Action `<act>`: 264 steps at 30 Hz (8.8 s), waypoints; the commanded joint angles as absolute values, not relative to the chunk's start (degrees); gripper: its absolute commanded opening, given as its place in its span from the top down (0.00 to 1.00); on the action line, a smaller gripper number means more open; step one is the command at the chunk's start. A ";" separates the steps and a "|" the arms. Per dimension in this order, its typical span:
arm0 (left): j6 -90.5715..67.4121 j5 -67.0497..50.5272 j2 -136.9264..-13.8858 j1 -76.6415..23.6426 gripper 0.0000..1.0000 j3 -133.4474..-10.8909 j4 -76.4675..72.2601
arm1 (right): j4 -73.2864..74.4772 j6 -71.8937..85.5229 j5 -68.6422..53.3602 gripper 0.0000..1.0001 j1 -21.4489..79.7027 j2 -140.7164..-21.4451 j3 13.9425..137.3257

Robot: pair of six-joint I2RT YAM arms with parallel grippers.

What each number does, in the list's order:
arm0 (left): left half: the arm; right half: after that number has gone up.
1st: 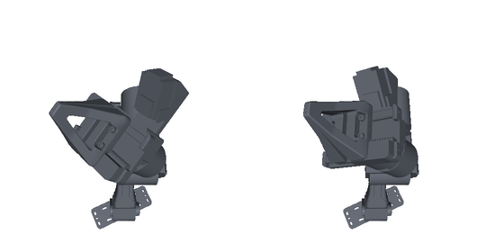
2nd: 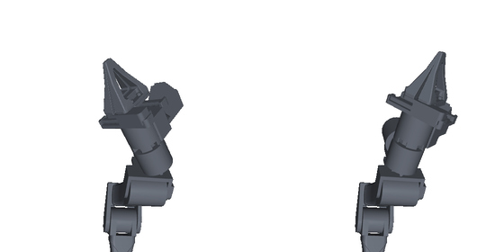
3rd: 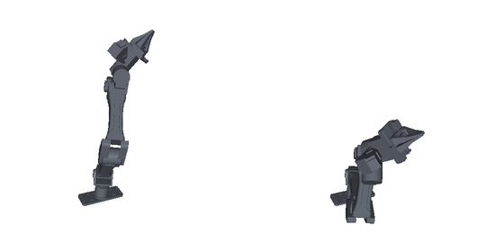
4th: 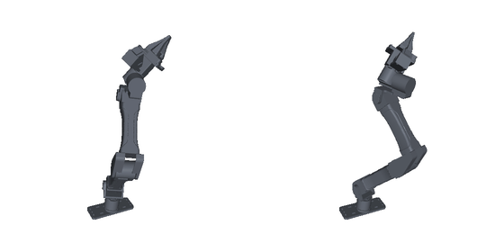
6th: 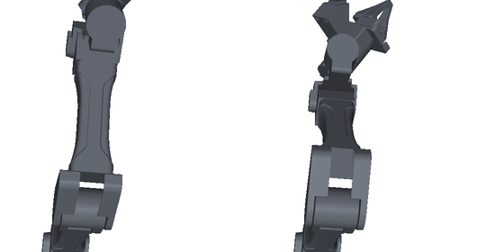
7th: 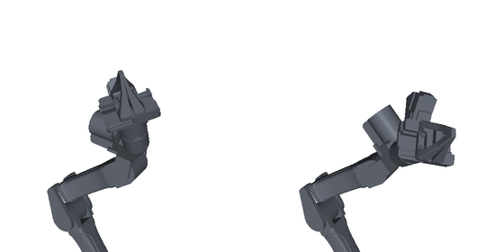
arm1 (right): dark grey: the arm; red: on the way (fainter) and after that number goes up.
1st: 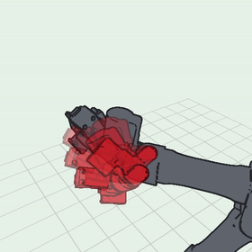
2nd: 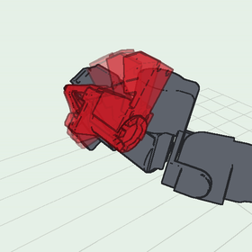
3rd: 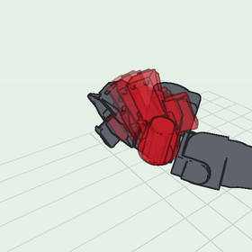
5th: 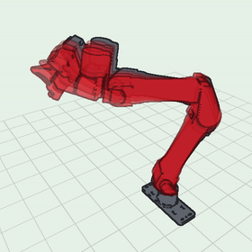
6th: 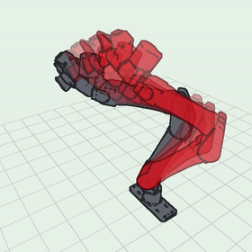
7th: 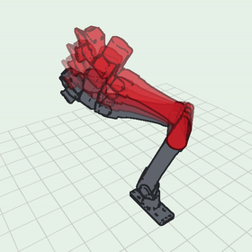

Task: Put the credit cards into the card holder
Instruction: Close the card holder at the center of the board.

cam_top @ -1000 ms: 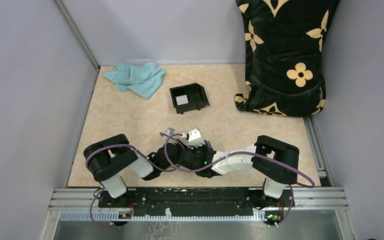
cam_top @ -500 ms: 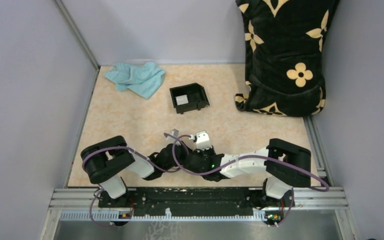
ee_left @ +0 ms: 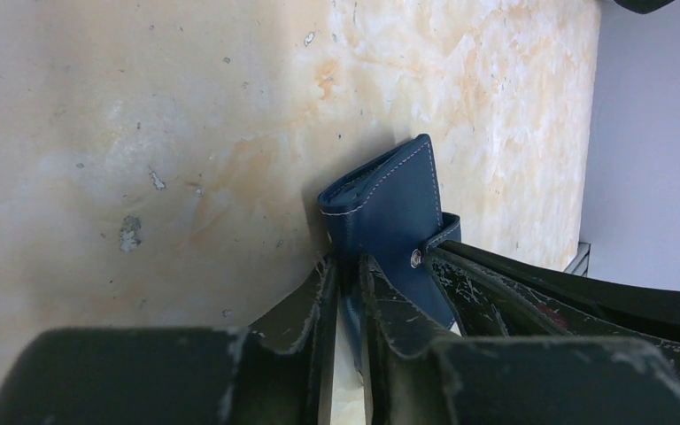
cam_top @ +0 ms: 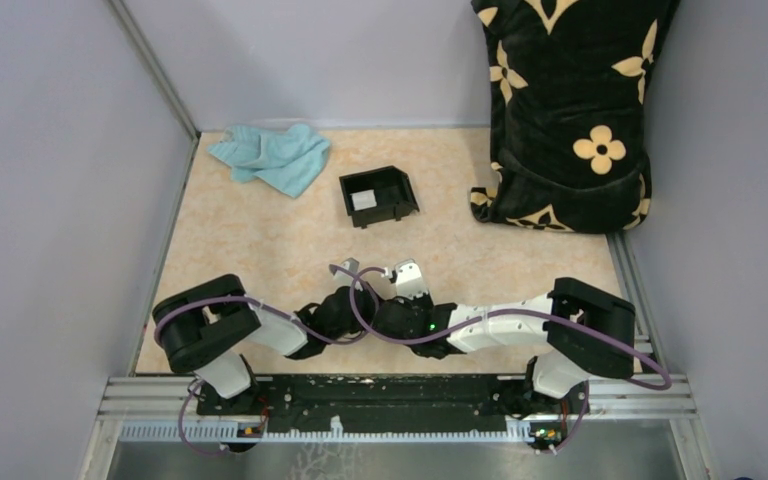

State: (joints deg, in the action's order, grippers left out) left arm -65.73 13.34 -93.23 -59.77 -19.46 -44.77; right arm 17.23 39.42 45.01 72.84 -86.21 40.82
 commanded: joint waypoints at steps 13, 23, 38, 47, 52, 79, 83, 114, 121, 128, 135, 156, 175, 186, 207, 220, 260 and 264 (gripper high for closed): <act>-60.57 16.68 -83.97 -61.91 0.61 -20.34 -29.98 | 17.95 37.04 44.49 1.00 71.94 -84.82 43.10; -62.36 20.86 -80.68 -67.86 0.68 -18.37 -29.29 | 16.57 35.78 44.47 0.99 71.91 -85.47 45.99; -63.56 22.97 -86.14 -69.87 0.73 -19.67 -30.32 | 14.78 37.51 42.09 0.99 71.89 -87.37 44.30; -64.11 23.18 -87.34 -69.95 0.75 -20.34 -30.44 | 14.18 37.90 42.14 0.98 72.16 -88.85 44.12; -64.12 23.32 -86.76 -69.90 0.75 -20.37 -30.07 | 13.62 38.79 42.54 0.98 72.16 -88.76 42.37; -64.46 24.81 -86.53 -70.67 0.76 -22.14 -27.60 | 16.15 40.74 47.15 0.98 74.09 -83.35 40.52; -64.43 24.96 -86.48 -70.81 0.76 -22.19 -27.51 | 16.04 40.65 46.65 0.98 74.16 -83.15 40.68; -64.21 25.72 -84.81 -71.10 0.78 -22.68 -26.10 | 12.06 40.46 44.82 0.99 74.35 -88.12 40.62; -64.80 25.94 -85.18 -71.08 0.78 -22.61 -26.37 | 13.81 41.06 45.55 0.97 74.53 -87.18 39.85; -65.38 26.19 -85.47 -71.08 0.78 -22.59 -26.46 | 15.98 39.50 45.71 0.69 74.61 -87.48 42.07; -65.65 26.44 -85.45 -71.19 0.78 -22.51 -26.13 | 15.94 36.46 46.47 0.60 74.62 -84.43 43.66; -66.06 26.59 -85.91 -71.19 0.78 -21.96 -25.54 | 4.15 48.89 34.43 0.49 65.12 -59.84 21.64; -65.58 26.62 -85.37 -71.11 0.79 -22.30 -24.54 | -13.66 57.90 21.88 0.54 55.04 -49.63 6.83; -66.01 26.54 -85.51 -71.16 0.79 -21.71 -24.72 | -23.12 60.48 19.58 0.55 54.70 -56.16 4.30; -66.08 26.37 -86.44 -71.19 0.80 -21.78 -25.88 | -30.09 60.92 17.36 0.57 54.41 -63.56 4.28; -66.02 26.54 -86.92 -71.18 0.80 -21.79 -26.45 | -30.54 59.89 16.24 0.59 54.42 -67.85 5.92; -65.60 29.27 -84.22 -70.97 0.80 -20.66 -23.23 | -22.42 53.19 10.54 0.57 54.31 -72.36 10.64; -65.70 29.52 -83.96 -70.98 0.80 -20.59 -22.57 | -17.82 51.76 11.27 0.53 53.35 -68.55 13.01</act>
